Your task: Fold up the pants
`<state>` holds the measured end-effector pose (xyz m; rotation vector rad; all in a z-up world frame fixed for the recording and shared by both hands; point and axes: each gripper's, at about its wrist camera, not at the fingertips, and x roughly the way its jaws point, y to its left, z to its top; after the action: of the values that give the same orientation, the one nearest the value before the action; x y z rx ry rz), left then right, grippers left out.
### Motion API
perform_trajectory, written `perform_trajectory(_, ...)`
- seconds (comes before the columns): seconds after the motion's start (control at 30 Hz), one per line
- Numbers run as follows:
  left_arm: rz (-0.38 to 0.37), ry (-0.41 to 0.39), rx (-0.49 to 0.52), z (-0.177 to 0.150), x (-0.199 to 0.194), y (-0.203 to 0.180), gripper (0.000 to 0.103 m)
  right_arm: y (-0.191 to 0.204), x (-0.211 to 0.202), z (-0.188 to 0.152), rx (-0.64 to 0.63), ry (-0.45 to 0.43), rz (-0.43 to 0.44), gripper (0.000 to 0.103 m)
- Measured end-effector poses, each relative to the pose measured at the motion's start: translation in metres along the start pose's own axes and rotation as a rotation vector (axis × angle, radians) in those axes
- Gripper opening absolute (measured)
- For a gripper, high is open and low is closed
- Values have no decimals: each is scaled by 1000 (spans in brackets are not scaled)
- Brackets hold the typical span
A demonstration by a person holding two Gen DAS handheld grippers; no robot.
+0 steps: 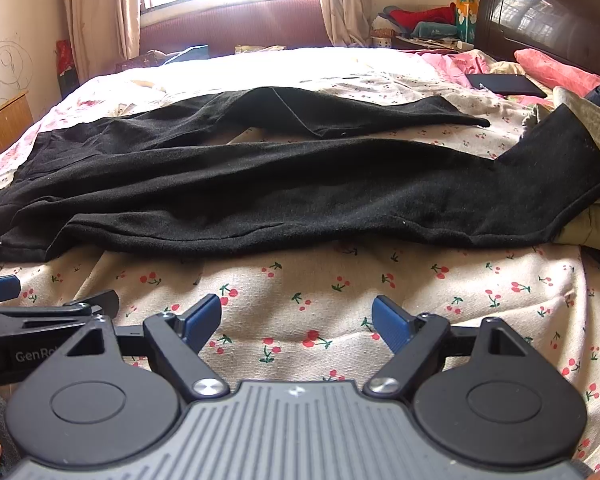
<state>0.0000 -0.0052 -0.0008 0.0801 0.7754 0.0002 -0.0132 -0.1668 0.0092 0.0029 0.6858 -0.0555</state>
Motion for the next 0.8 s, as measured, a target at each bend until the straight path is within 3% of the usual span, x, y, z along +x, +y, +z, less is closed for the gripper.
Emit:
perform_trajectory(0.43,-7,11,-4,0,0,0,103,0,2,0,-7,11,-7,83)
perform_trajectory(0.53,-22,-39,-22,-2,0,1,103,0,3,0,-13,28,-13,83)
perform_trajectory(0.8,-21,-47,-22,-3,0,1,103,2,2,0,-21,39,-12,83)
